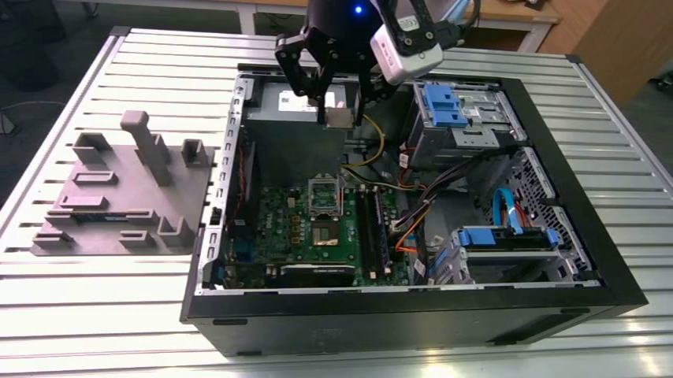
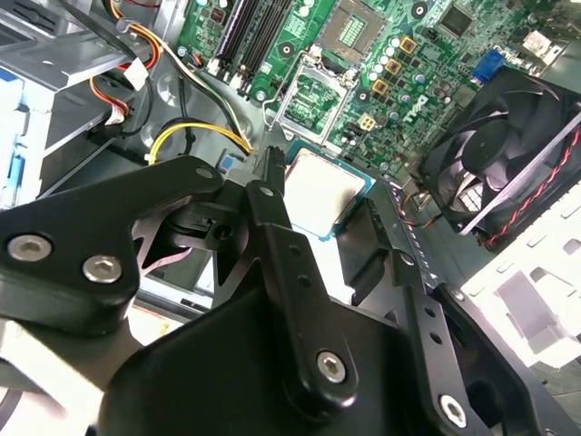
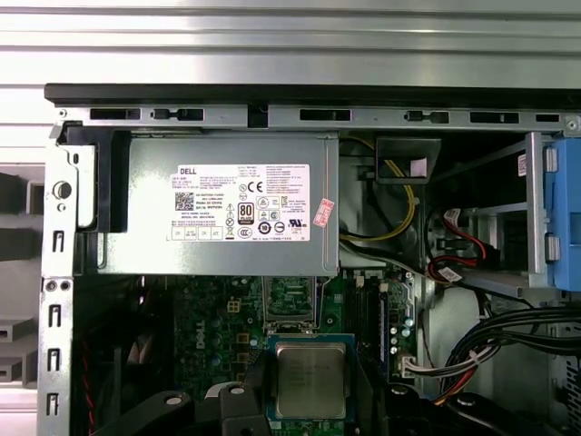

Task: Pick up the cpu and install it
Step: 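Place the cpu into insertion slot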

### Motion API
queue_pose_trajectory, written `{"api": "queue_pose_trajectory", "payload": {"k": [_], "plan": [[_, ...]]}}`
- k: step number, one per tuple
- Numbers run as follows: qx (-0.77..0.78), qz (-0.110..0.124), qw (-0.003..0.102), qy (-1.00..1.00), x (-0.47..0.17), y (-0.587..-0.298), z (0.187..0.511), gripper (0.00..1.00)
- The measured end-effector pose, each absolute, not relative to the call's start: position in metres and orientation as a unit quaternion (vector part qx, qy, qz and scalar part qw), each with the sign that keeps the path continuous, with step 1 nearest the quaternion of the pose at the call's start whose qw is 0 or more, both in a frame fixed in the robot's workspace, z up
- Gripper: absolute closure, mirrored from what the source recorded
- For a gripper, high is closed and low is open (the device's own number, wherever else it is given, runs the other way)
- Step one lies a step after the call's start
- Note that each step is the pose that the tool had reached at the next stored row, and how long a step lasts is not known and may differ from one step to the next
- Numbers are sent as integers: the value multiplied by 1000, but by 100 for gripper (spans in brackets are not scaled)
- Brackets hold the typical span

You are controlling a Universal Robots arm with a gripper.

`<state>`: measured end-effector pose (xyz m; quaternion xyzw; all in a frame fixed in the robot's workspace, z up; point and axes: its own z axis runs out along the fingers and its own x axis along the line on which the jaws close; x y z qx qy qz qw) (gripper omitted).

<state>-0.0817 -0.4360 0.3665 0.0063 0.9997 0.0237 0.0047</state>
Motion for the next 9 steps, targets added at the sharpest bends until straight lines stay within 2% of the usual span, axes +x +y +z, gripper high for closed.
{"api": "queue_pose_trajectory", "payload": {"k": [9], "plan": [[6,24,5,1000,-82,-436,364,53]]}}
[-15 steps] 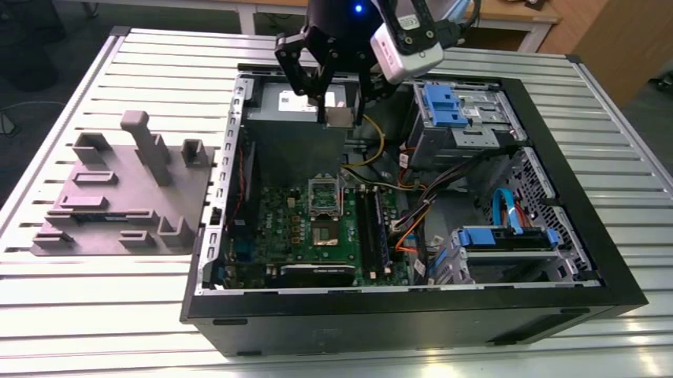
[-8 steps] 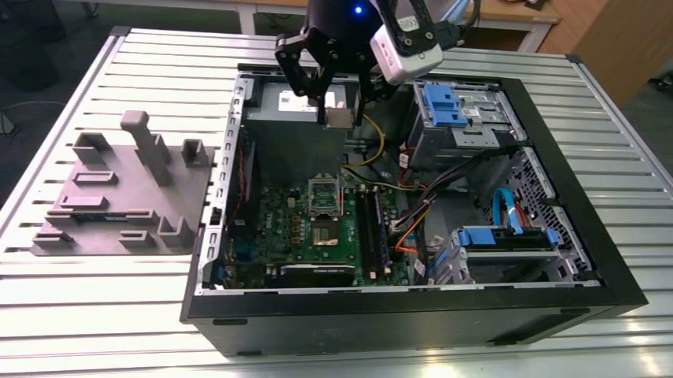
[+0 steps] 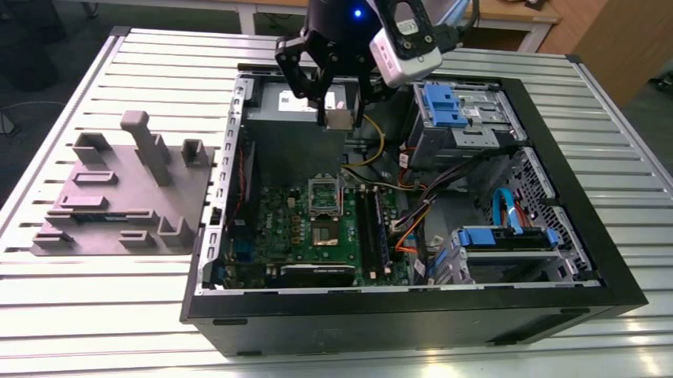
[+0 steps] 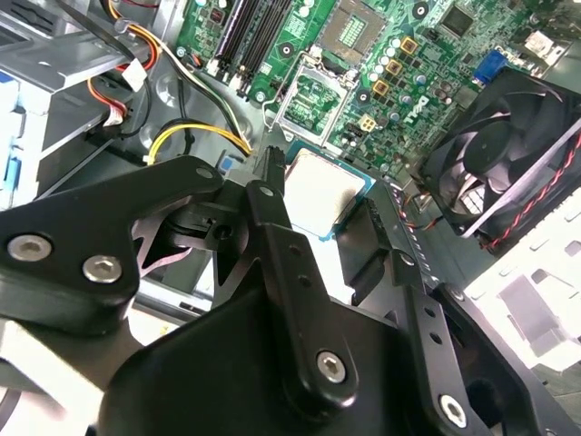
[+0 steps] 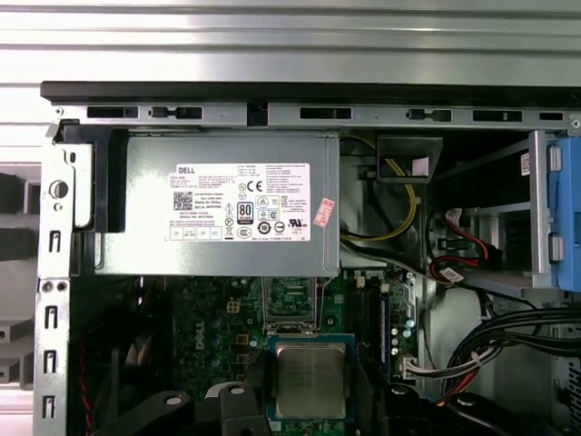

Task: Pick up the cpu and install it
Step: 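Place the cpu into insertion slot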

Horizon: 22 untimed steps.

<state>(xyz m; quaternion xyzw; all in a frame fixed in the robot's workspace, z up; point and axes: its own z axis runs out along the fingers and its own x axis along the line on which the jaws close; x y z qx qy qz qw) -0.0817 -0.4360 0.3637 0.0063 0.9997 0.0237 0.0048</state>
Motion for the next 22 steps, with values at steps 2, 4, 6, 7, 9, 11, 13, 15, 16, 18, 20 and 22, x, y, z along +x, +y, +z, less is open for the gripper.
{"api": "queue_pose_trajectory", "payload": {"k": [2,4,6,7,9,11,13,15,16,18,20,22], "plan": [[6,24,5,1000,-82,-436,363,53],[6,24,5,1000,-82,-436,363,53],[6,24,5,1000,-82,-436,363,53],[6,24,5,1000,-82,-436,362,53],[6,24,5,1000,-82,-436,362,53],[6,24,5,1000,-82,-436,362,53],[6,24,5,1000,-82,-436,361,53],[6,24,5,1000,-82,-436,361,53],[6,24,5,1000,-82,-436,361,53],[6,24,5,1000,-82,-436,360,53],[6,24,5,1000,-82,-436,360,53],[6,24,5,1000,-82,-436,360,53]]}}
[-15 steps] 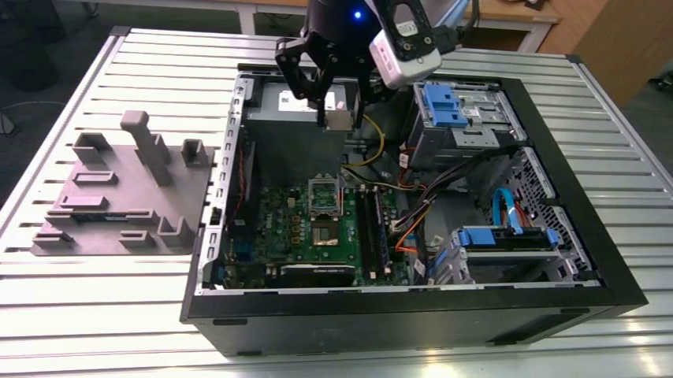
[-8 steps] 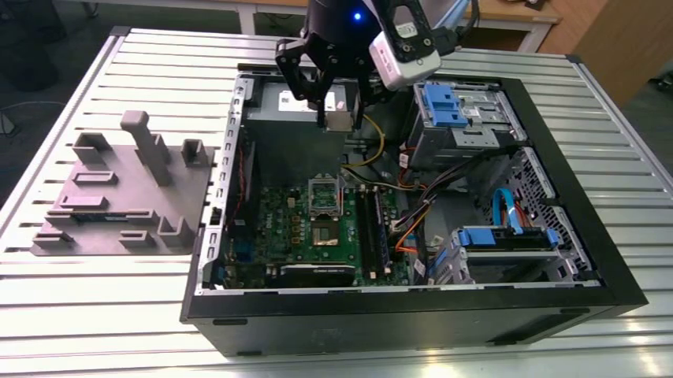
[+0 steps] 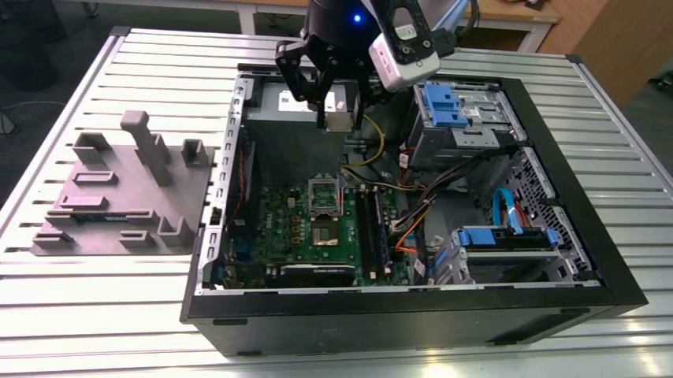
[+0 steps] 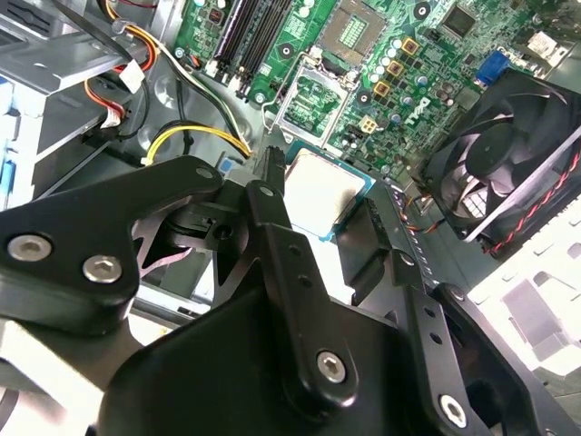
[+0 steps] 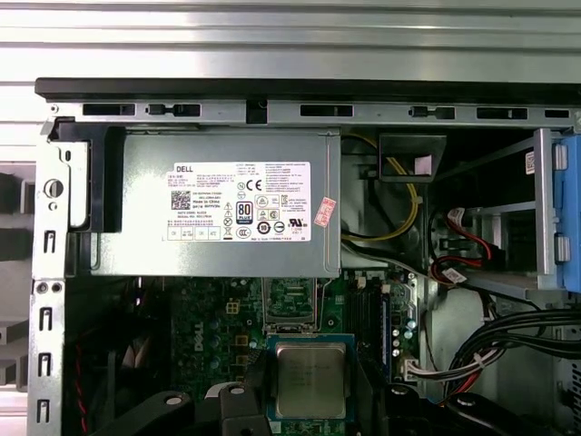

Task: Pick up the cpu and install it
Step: 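Place the cpu into insertion slot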

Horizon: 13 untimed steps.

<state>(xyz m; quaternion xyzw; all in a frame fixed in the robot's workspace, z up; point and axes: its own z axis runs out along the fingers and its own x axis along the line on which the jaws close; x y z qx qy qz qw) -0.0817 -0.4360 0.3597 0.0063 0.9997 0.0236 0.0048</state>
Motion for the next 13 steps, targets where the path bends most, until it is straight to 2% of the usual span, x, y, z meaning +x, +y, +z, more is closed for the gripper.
{"api": "queue_pose_trajectory", "payload": {"k": [13], "plan": [[6,24,5,1000,-82,-436,355,53]]}}
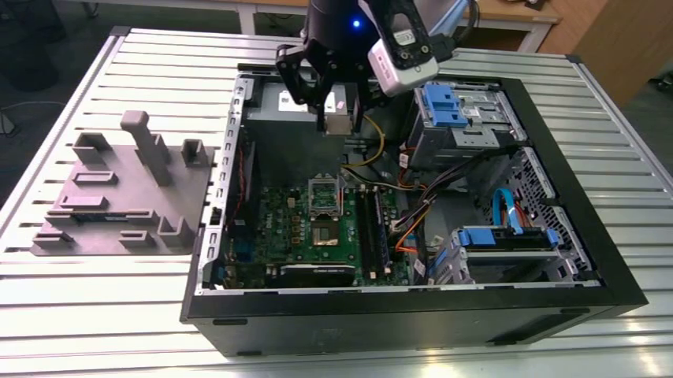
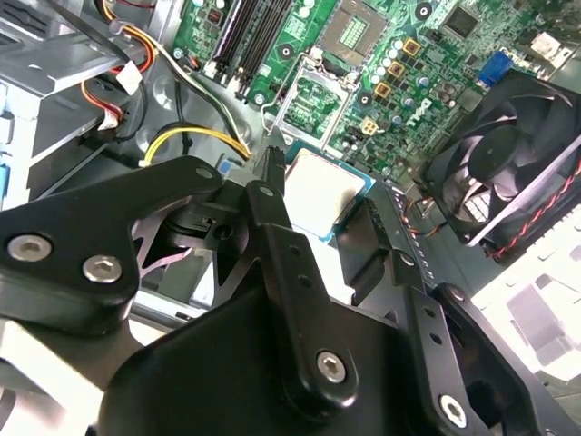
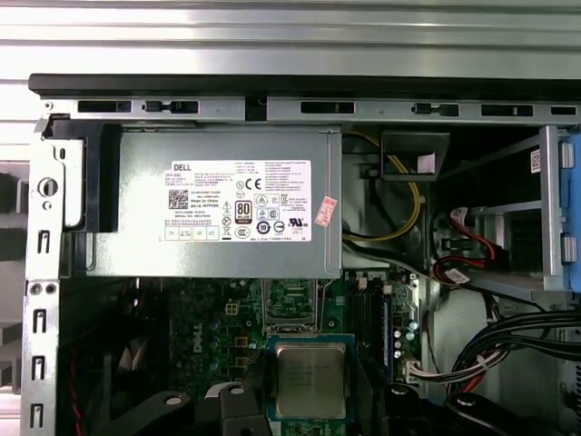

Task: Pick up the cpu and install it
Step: 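Place the cpu into insertion slot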

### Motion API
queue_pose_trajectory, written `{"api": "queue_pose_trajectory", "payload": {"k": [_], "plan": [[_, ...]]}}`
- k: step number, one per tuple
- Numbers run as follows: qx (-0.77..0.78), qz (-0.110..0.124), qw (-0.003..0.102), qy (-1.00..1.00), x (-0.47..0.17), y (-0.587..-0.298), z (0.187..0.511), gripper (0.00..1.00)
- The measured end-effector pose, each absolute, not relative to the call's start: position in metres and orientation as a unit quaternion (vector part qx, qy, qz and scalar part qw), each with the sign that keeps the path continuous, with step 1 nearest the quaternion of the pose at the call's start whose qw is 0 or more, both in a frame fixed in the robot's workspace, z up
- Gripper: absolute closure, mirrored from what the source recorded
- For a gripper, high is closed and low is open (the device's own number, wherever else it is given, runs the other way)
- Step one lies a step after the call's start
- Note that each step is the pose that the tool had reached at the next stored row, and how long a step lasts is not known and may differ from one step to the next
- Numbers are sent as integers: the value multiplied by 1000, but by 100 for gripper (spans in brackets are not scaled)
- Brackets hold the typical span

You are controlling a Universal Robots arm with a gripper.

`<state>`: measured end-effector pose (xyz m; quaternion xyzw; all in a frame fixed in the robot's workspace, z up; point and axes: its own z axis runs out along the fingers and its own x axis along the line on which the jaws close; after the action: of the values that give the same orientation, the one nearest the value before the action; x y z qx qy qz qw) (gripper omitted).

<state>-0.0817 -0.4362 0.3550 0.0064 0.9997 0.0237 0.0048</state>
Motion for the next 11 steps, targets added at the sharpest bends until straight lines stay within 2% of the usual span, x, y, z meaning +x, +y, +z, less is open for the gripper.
{"api": "queue_pose_trajectory", "payload": {"k": [11], "plan": [[6,24,5,1000,-82,-442,350,53]]}}
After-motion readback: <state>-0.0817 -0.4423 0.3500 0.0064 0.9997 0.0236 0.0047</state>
